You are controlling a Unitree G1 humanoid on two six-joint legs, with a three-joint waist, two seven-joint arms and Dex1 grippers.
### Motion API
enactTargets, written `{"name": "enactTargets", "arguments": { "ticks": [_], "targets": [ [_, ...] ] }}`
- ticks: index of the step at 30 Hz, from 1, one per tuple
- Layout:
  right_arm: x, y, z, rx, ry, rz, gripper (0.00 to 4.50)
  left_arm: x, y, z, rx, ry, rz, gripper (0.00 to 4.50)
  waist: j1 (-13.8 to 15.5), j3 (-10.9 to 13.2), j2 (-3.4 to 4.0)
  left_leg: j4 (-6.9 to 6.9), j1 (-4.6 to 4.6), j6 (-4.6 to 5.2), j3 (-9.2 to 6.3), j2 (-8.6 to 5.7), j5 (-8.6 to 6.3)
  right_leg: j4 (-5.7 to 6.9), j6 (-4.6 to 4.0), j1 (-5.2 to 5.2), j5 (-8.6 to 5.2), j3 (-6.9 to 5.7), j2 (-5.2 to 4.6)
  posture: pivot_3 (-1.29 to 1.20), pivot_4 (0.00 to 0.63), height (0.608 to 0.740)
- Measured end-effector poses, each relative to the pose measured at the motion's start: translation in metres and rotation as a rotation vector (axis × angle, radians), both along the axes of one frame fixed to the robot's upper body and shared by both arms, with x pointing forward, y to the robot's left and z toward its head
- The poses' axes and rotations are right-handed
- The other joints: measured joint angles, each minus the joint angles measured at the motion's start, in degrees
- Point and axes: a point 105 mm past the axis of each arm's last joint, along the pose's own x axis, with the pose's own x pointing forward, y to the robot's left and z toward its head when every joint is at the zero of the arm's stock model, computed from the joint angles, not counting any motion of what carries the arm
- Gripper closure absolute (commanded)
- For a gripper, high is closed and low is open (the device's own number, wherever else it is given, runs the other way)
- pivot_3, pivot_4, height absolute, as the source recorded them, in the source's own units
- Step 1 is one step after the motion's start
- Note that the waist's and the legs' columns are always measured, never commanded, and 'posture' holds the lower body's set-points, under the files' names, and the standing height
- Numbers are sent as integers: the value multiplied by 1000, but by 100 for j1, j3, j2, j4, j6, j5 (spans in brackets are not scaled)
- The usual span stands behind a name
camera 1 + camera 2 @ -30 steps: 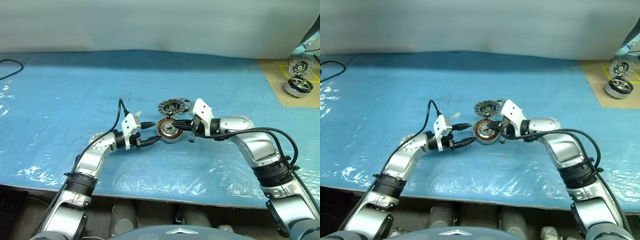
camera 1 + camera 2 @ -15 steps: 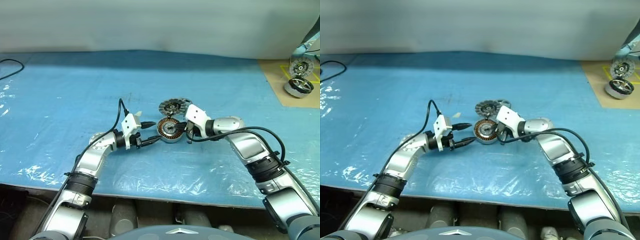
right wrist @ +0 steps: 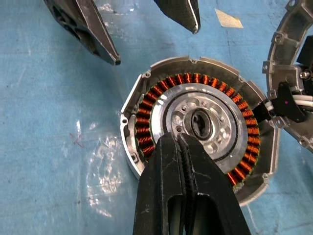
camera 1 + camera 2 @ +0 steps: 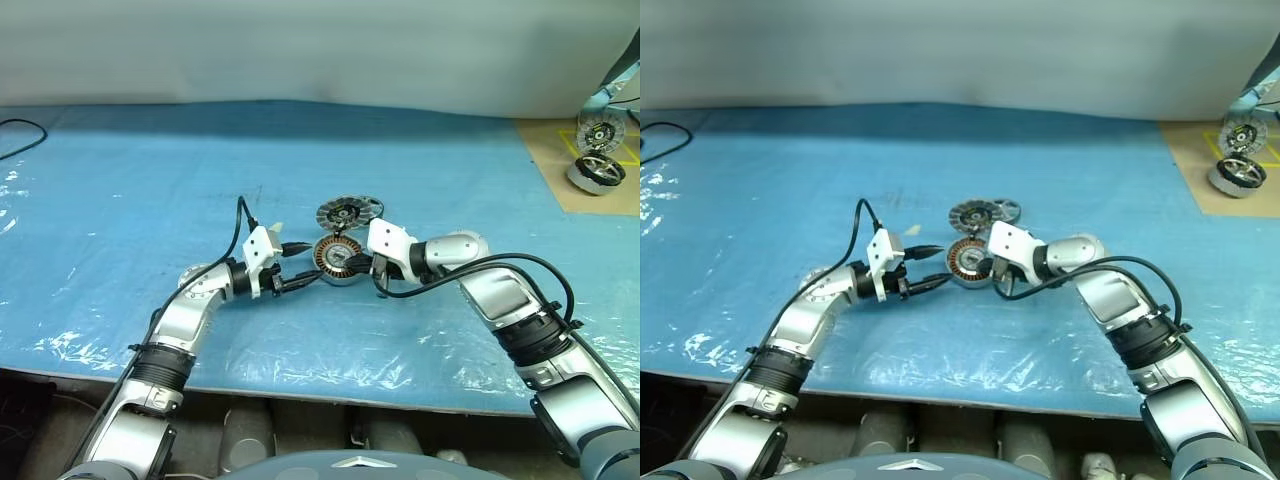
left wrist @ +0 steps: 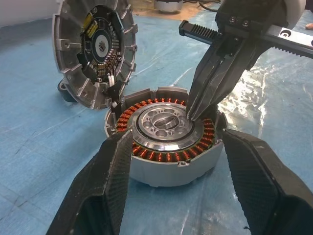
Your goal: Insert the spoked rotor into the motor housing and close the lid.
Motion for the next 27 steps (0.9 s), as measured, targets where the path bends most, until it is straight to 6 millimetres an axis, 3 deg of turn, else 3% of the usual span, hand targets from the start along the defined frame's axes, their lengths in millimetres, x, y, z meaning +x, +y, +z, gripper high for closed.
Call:
{"name": "enactTargets", "arguments": {
  "ticks": [13,17,21,24,27],
  "targets": [
    [6,23,13,115,72,-4,4475,0,3,5,14,-7,16,1477,3,0,0,1,-2,-2,0,0,1,1,-1,-1,1,-1,0,0,150,740],
    [9,28,29,201,86,-4,4475,-1,3,4,15,1,18,1477,1,0,0,2,-1,-2,1,0,1,2,-2,-1,1,0,0,0,150,740],
    [18,22,40,185,-3,-8,4475,-1,3,3,15,4,19,1477,3,0,0,2,-2,-4,1,0,3,1,-2,0,1,0,0,0,150,740],
    [22,9,38,129,-39,-3,3907,-1,4,3,16,5,19,1477,8,0,0,2,-4,-4,1,-1,3,1,-2,-1,1,-1,0,0,150,740],
    [23,5,30,68,-66,21,2939,-1,3,3,15,4,19,1477,-1,0,0,2,-2,-3,1,-1,2,2,-2,-1,1,-1,1,0,150,740]
  ]
}}
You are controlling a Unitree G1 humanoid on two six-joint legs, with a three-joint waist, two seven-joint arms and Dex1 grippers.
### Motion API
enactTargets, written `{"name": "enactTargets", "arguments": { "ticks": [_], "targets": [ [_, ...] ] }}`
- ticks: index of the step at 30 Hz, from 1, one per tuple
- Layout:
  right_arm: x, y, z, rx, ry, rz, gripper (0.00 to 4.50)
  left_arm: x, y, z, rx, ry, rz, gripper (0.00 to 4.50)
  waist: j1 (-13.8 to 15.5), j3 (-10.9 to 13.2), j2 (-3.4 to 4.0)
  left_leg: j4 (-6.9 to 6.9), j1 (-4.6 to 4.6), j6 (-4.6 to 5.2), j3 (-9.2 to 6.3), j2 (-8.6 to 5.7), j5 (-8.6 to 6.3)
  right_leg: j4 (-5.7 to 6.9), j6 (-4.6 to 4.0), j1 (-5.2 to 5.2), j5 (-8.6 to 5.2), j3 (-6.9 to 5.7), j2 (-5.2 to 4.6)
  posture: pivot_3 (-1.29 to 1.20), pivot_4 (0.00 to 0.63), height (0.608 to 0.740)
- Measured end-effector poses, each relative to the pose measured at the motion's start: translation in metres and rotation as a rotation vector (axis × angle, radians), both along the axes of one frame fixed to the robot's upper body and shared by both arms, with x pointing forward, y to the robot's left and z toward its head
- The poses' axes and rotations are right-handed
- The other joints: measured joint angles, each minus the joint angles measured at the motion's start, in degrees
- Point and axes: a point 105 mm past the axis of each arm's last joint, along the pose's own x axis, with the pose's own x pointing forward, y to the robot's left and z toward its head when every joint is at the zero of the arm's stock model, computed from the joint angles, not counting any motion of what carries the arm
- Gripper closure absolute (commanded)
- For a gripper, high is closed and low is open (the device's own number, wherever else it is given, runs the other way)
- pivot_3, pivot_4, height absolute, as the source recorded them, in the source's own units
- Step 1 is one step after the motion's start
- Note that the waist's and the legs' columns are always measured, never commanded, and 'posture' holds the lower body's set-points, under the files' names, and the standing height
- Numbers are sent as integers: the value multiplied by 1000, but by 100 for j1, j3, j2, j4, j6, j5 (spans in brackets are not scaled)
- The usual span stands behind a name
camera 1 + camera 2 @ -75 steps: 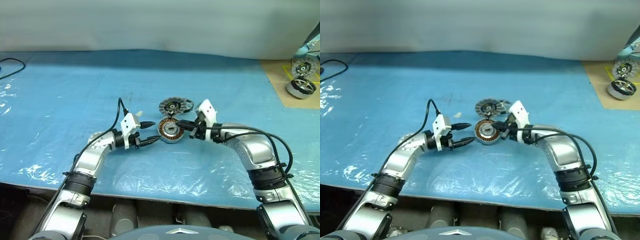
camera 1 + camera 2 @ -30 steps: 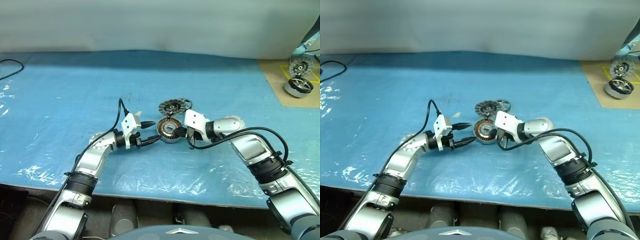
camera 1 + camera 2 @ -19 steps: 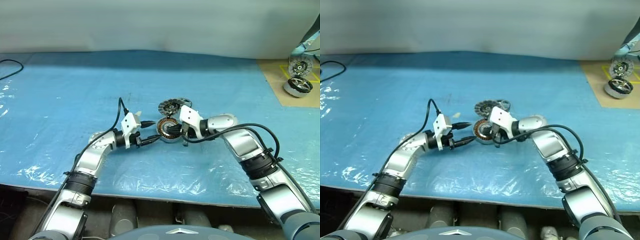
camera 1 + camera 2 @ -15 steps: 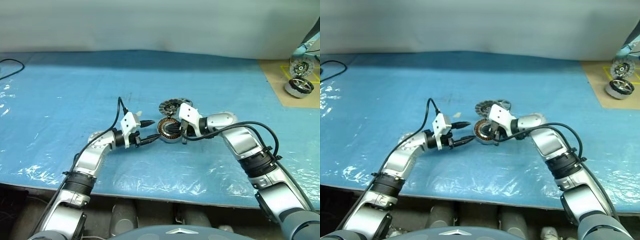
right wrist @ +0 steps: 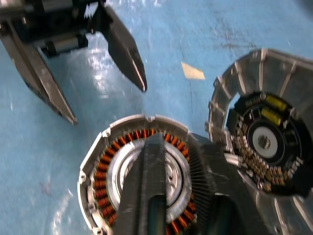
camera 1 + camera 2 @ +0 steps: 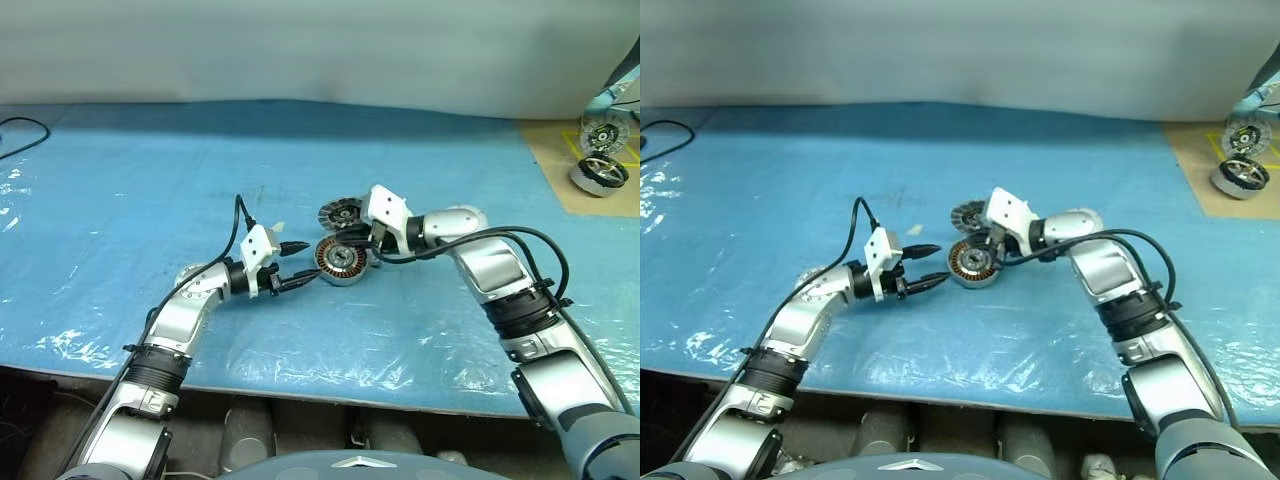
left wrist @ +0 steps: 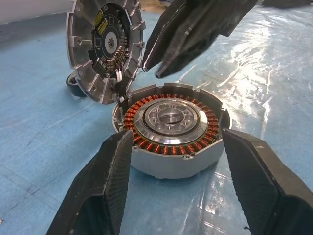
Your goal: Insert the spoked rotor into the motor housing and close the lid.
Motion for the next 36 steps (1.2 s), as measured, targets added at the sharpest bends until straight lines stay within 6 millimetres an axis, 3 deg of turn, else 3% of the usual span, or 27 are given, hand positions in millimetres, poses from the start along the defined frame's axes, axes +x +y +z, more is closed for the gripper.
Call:
{"name": "enactTargets", "arguments": {
  "ticks": [1,13,17,23,36],
  "targets": [
    [0,0,-3,-8,0,4,2622,0,-1,0,-2,-1,-1,1477,-7,0,0,0,1,0,1,0,0,0,0,0,0,0,1,0,150,740],
    [-6,2,-19,41,97,-17,2622,0,-2,0,-5,1,-3,1477,1,0,0,3,1,3,1,1,-1,2,-1,0,1,0,1,0,150,740],
    [-7,0,-19,62,161,-42,3528,0,-1,0,-3,1,-2,1477,2,0,0,3,1,3,1,1,-1,1,-2,0,1,0,1,0,150,740],
    [-9,-4,-20,101,303,-68,3528,0,-1,-1,-1,-3,-2,1477,5,0,0,3,1,3,1,2,-1,2,-2,0,1,-1,1,0,150,740],
    [-5,-4,-28,82,339,-81,3528,0,-1,-3,9,-9,-3,1477,6,0,0,3,0,2,1,2,-1,1,-2,0,1,-1,1,0,150,740]
  ]
}}
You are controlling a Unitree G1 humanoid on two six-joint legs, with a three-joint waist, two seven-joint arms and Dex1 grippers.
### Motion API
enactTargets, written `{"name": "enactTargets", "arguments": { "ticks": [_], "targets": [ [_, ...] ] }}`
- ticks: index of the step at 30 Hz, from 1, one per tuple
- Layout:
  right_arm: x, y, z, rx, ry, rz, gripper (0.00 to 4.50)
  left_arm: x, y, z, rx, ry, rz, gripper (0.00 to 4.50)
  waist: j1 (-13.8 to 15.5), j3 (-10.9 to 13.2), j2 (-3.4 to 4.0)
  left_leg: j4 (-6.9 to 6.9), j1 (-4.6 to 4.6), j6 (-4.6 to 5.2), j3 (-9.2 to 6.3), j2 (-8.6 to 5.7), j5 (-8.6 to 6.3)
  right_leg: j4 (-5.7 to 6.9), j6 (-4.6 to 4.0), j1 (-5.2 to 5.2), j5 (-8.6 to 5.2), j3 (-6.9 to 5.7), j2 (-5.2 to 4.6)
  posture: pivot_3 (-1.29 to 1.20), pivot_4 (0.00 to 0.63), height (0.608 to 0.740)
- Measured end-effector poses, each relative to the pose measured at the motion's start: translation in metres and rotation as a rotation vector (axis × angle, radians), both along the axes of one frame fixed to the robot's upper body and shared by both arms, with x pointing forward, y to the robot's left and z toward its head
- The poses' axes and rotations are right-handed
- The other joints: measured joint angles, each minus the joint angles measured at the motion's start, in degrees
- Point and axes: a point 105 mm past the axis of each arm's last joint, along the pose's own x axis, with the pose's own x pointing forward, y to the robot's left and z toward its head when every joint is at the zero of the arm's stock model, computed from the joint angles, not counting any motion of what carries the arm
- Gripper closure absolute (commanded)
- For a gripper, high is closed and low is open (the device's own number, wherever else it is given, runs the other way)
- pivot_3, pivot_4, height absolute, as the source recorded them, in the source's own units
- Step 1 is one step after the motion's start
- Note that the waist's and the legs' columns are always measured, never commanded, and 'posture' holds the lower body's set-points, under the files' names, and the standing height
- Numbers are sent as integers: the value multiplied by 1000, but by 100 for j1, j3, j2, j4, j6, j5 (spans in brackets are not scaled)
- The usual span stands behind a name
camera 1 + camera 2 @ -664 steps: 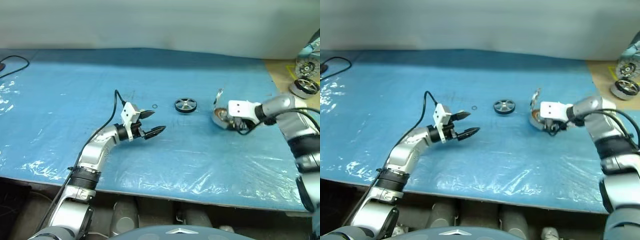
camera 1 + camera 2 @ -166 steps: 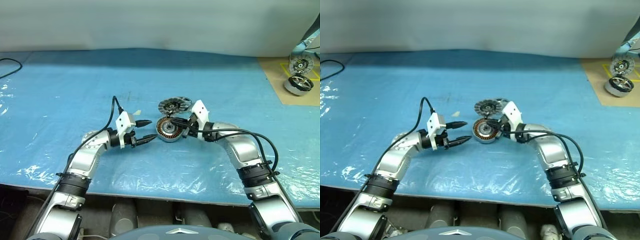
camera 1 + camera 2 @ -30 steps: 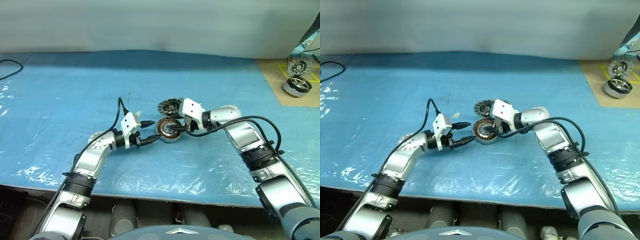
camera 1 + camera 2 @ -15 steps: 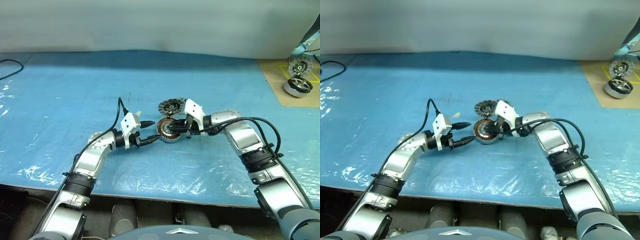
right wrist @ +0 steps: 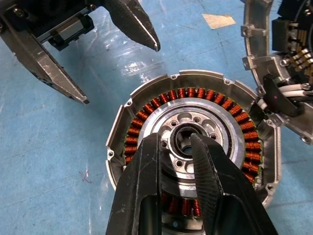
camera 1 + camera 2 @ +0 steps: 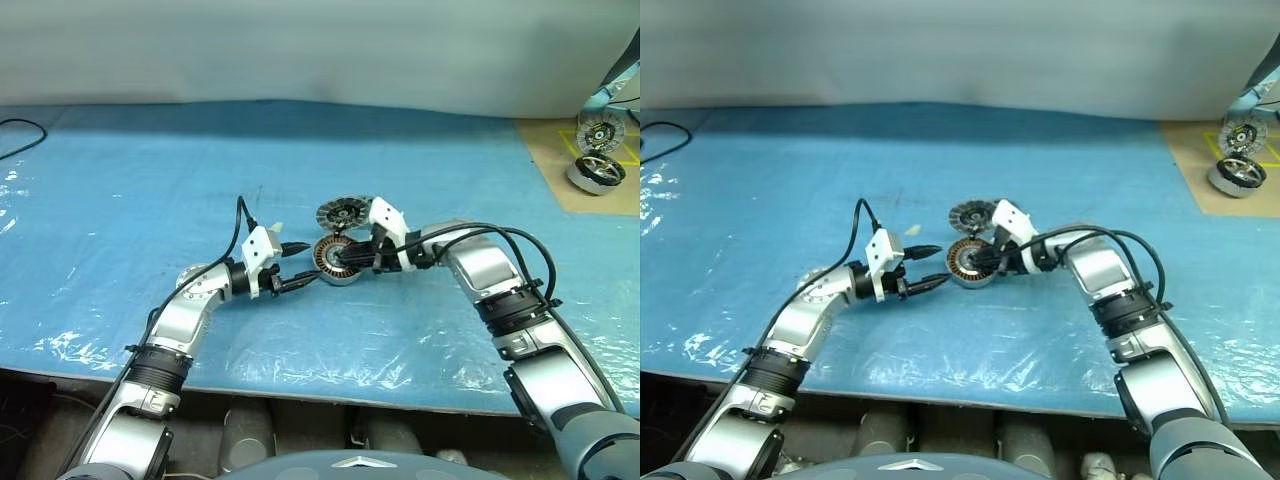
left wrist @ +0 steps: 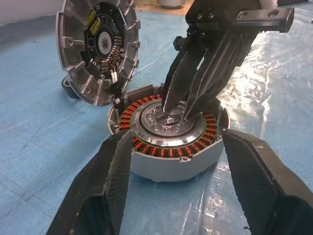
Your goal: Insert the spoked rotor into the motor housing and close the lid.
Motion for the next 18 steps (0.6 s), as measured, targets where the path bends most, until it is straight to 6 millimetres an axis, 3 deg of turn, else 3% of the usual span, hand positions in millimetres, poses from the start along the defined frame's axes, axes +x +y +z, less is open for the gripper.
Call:
{"name": "enactTargets", "arguments": {
  "ticks": [18],
  "targets": [
    [4,7,-3,-4,12,15,3528,-1,-4,-1,1,-1,-1,1477,-1,0,0,2,2,0,0,1,0,1,-3,0,2,-1,0,0,150,740]
  ]
}}
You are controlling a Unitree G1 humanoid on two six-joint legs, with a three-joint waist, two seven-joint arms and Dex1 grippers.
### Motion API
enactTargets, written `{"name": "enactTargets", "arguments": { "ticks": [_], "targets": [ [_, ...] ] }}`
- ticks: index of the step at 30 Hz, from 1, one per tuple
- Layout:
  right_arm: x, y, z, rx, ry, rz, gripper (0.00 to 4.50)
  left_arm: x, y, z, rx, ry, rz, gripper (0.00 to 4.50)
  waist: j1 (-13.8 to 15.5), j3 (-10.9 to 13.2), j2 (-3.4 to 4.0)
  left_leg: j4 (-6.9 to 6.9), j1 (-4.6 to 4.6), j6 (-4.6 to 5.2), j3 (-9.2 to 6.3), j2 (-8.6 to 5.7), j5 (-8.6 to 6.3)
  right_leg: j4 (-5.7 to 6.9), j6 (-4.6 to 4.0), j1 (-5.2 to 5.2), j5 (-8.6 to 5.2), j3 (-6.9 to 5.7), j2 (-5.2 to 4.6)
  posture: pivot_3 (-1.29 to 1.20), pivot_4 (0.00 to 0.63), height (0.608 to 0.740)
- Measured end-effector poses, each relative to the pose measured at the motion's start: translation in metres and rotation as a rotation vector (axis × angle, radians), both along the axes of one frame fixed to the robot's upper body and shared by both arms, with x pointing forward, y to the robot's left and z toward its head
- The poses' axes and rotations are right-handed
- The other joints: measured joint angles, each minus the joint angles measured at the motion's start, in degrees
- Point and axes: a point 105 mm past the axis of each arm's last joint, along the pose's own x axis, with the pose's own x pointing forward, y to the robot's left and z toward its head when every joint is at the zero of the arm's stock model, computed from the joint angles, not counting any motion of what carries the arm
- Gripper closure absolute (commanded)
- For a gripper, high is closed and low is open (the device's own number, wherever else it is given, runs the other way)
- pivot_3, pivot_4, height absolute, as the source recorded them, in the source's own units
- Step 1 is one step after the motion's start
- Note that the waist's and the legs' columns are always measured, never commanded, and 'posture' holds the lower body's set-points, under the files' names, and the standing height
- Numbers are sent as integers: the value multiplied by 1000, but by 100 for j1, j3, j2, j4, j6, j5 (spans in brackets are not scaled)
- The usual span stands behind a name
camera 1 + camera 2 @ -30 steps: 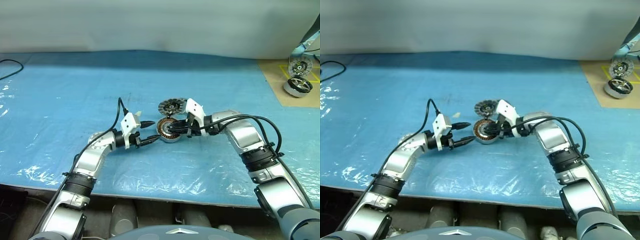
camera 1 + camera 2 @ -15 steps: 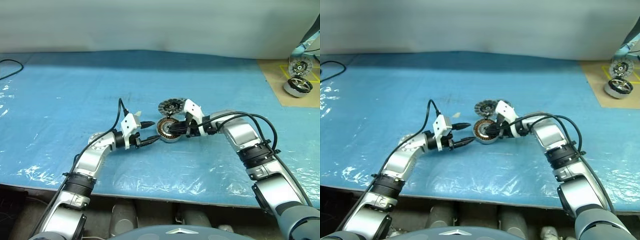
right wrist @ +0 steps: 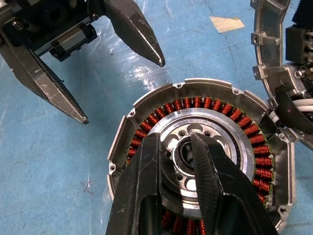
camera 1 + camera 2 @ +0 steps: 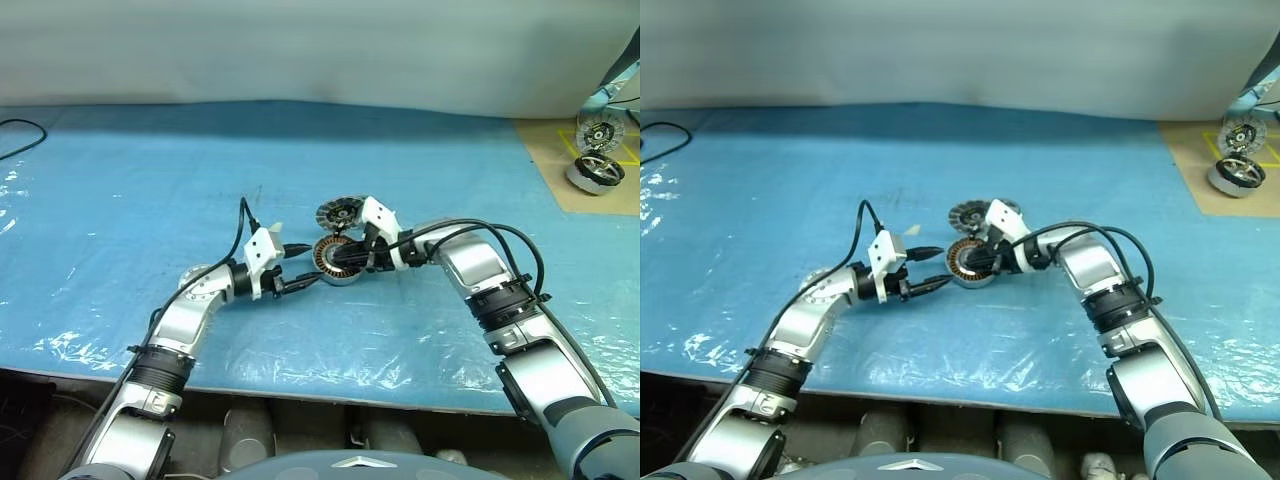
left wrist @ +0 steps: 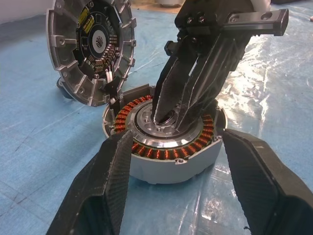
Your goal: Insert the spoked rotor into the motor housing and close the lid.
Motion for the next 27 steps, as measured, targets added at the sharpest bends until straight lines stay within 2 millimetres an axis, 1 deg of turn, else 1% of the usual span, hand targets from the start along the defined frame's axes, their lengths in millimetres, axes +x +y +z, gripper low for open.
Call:
{"name": "enactTargets", "arguments": {
  "ticks": [13,20,27],
  "targets": [
    [1,-6,1,-78,-58,76,3528,-1,0,-1,-2,3,6,1477,15,0,0,2,-1,2,0,0,-1,-1,0,3,0,0,-2,0,150,740],
    [0,-6,5,-80,-29,94,3528,-1,-1,-2,-9,2,5,1477,7,0,0,2,-1,4,0,0,-2,0,0,1,0,-1,-1,0,150,740],
    [-2,-5,4,-123,-65,137,3528,0,0,-7,-9,13,11,1477,6,0,0,1,-2,4,0,1,-2,-1,0,1,0,-1,-1,0,150,740]
  ]
}}
